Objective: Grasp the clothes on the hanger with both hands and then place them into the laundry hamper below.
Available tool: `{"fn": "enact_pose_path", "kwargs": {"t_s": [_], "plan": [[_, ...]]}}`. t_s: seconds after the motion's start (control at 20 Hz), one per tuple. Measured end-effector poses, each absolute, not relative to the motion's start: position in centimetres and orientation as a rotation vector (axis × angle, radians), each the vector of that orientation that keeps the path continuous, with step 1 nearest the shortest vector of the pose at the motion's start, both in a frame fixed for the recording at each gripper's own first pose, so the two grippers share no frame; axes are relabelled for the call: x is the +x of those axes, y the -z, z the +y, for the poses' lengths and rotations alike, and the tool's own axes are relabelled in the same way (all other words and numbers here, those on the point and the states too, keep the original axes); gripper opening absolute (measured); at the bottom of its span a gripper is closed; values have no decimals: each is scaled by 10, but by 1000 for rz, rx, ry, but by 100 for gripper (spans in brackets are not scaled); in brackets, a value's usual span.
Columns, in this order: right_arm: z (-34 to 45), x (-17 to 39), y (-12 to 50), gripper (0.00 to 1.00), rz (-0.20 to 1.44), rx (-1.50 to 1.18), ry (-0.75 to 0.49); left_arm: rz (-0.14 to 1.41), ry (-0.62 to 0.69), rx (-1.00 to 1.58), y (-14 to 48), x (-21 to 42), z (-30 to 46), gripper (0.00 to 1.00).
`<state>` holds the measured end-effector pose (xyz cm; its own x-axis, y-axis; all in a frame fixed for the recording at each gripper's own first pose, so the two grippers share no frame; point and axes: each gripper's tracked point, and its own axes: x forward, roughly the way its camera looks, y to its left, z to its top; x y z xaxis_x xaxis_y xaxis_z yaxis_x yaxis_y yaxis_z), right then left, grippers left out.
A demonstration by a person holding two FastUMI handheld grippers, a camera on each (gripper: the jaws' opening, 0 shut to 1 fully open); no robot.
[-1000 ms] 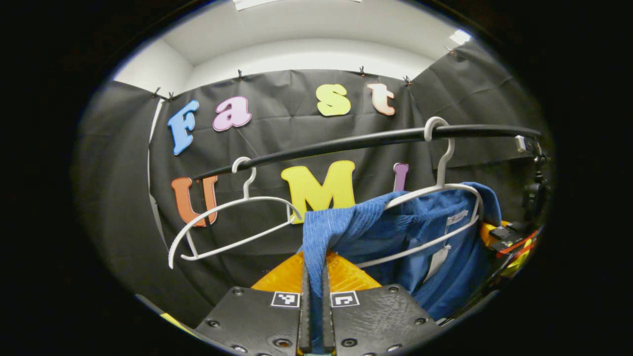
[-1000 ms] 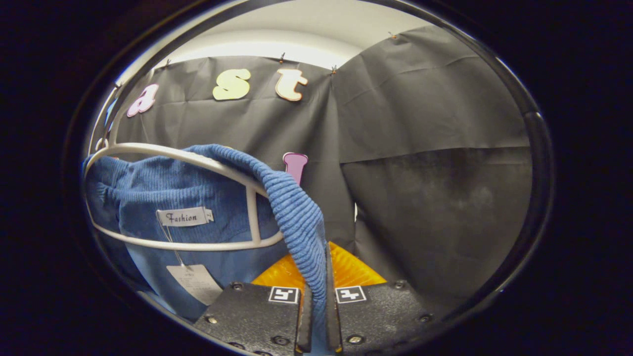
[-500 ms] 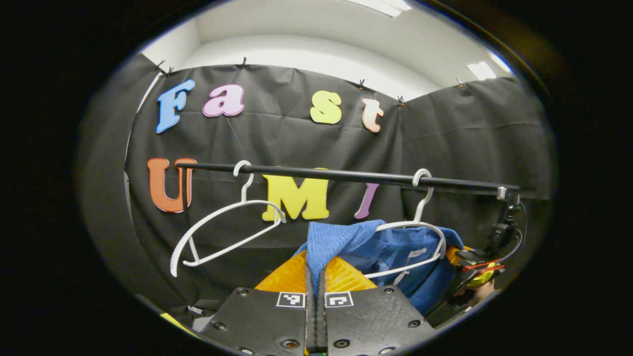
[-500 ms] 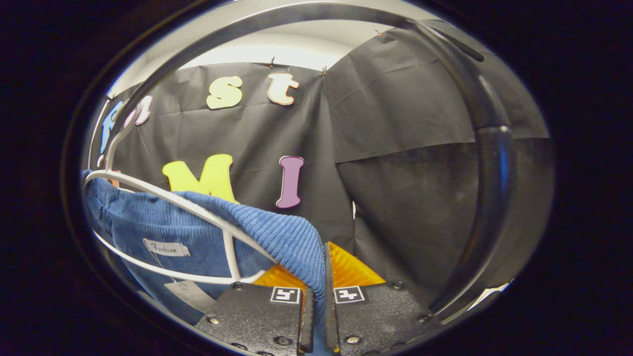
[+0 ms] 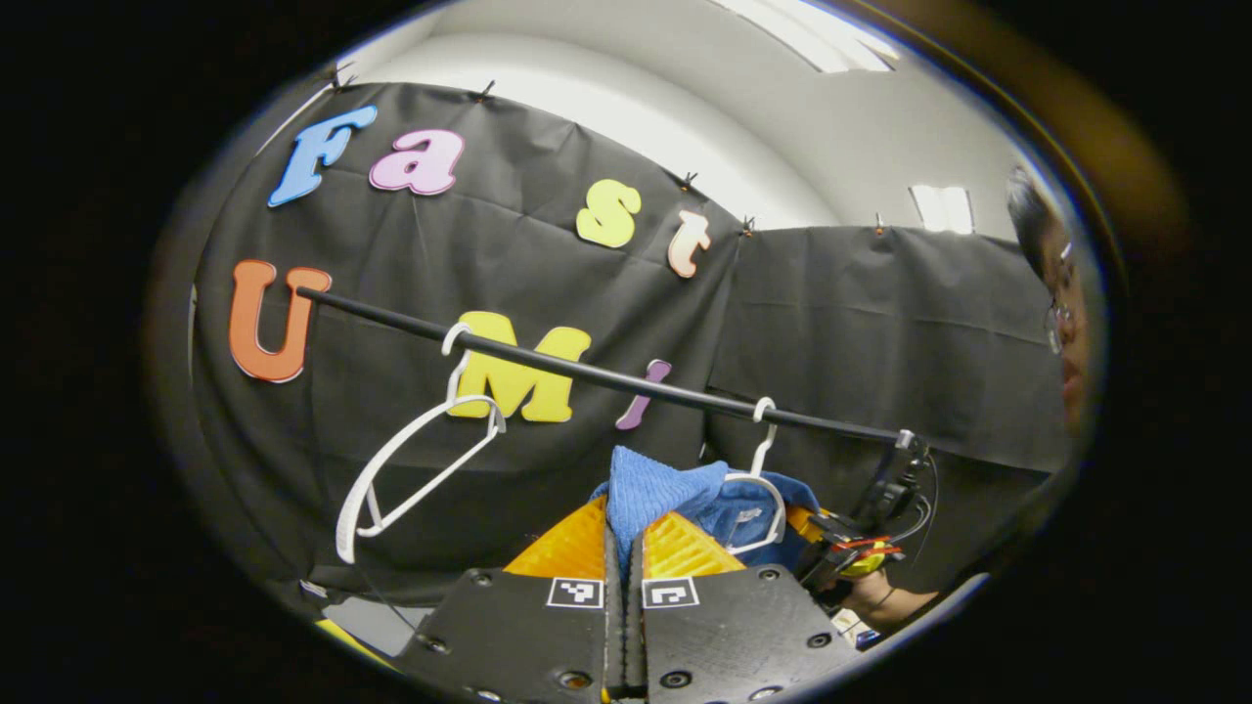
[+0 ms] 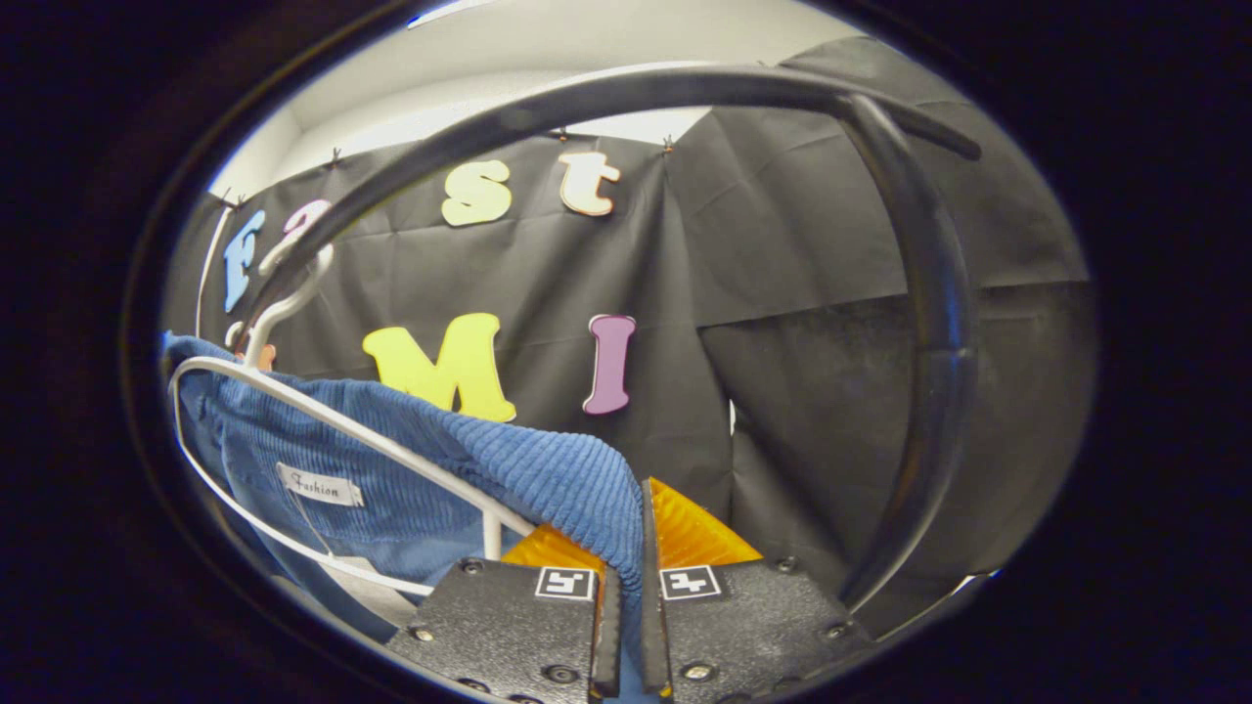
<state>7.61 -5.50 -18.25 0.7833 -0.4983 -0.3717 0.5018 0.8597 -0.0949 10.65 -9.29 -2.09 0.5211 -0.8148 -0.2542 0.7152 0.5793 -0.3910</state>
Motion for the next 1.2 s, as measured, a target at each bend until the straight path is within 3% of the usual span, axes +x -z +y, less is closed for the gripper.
{"fn": "enact_pose_path", "kwargs": {"t_s": [0.2, 0.45, 0.75, 1.2], "plan": [[-53, 79, 174, 12, 401, -4, 512, 491, 945, -152, 22, 121, -80, 1], [-64, 77, 166, 12, 393, -40, 510, 504, 941, 63, 31, 133, -73, 5], [-78, 76, 160, 12, 396, -105, 513, 406, 862, 224, 36, 170, -67, 0], [-87, 65, 196, 10, 503, -68, 544, 497, 847, 166, 104, 165, -79, 4]]}}
